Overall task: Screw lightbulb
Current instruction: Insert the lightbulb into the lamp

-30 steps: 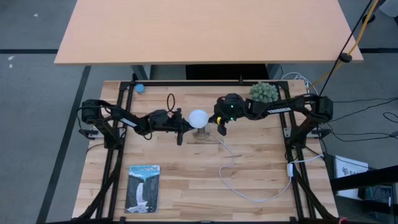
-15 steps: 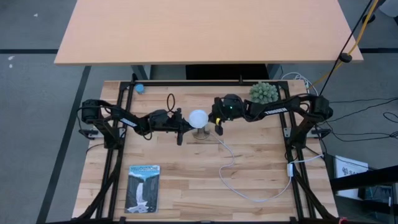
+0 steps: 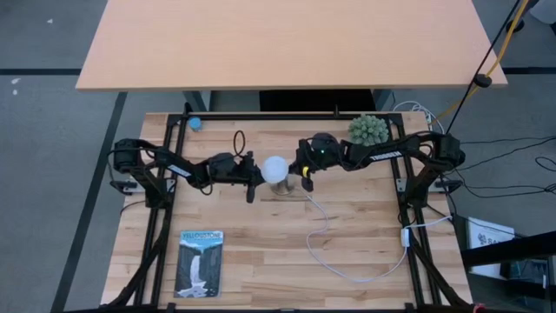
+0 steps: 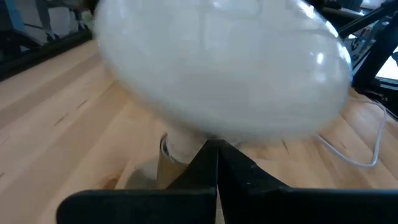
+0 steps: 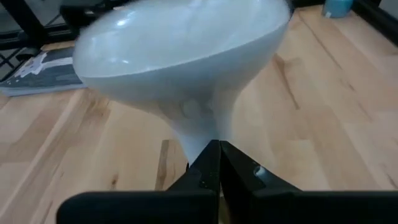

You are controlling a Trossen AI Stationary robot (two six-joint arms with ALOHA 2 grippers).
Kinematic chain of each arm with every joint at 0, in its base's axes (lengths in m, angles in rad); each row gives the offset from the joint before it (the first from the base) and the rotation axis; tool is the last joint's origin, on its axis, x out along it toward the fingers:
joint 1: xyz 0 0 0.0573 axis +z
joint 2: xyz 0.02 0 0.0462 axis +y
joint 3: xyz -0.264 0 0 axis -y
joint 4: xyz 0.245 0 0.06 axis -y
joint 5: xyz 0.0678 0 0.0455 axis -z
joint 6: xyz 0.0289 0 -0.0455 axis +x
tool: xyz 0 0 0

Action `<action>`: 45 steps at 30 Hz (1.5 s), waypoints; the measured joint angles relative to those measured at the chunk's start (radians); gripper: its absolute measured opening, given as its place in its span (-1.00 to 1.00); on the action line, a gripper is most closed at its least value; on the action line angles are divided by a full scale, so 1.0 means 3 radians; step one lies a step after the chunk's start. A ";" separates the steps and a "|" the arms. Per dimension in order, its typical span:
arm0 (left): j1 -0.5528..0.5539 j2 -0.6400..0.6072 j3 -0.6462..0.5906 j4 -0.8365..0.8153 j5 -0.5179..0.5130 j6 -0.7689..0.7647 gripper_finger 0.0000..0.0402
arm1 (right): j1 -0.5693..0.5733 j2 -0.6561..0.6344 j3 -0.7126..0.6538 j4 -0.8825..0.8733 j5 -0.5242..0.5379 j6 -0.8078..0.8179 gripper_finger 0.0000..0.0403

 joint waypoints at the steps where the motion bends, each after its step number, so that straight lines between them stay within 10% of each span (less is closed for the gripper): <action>1: 0.0000 -0.0003 0.0000 0.0016 -0.0002 0.0001 -1.00 | 0.0000 -0.0001 0.0000 -0.0035 -0.0008 0.0000 -1.00; 45: 0.0038 -0.0129 0.0003 -0.0179 -0.0085 -0.0253 -1.00 | 0.0084 -0.0682 0.0000 -0.1191 0.0118 0.0258 -1.00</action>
